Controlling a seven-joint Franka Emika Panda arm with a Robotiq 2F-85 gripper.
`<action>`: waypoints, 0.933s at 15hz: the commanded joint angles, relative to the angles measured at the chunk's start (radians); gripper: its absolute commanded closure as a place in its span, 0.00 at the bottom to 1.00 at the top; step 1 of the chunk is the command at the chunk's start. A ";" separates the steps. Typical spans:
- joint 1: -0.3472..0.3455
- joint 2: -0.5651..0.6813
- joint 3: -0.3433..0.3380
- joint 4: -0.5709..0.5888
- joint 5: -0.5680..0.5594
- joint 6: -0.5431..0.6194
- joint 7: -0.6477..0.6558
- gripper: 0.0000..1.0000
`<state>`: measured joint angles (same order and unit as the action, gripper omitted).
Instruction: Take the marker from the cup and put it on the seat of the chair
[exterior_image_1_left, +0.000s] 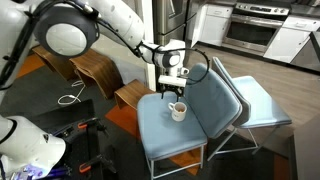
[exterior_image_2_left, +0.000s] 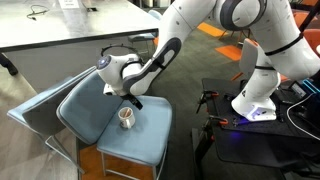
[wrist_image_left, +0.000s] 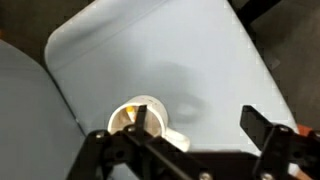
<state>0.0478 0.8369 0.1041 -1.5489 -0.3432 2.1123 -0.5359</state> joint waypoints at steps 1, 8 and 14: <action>-0.027 0.085 0.016 0.109 0.028 0.012 -0.055 0.00; -0.069 0.242 0.034 0.313 0.065 -0.023 -0.180 0.00; -0.068 0.351 0.042 0.490 0.093 -0.071 -0.265 0.03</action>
<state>-0.0141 1.1285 0.1293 -1.1718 -0.2830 2.1116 -0.7417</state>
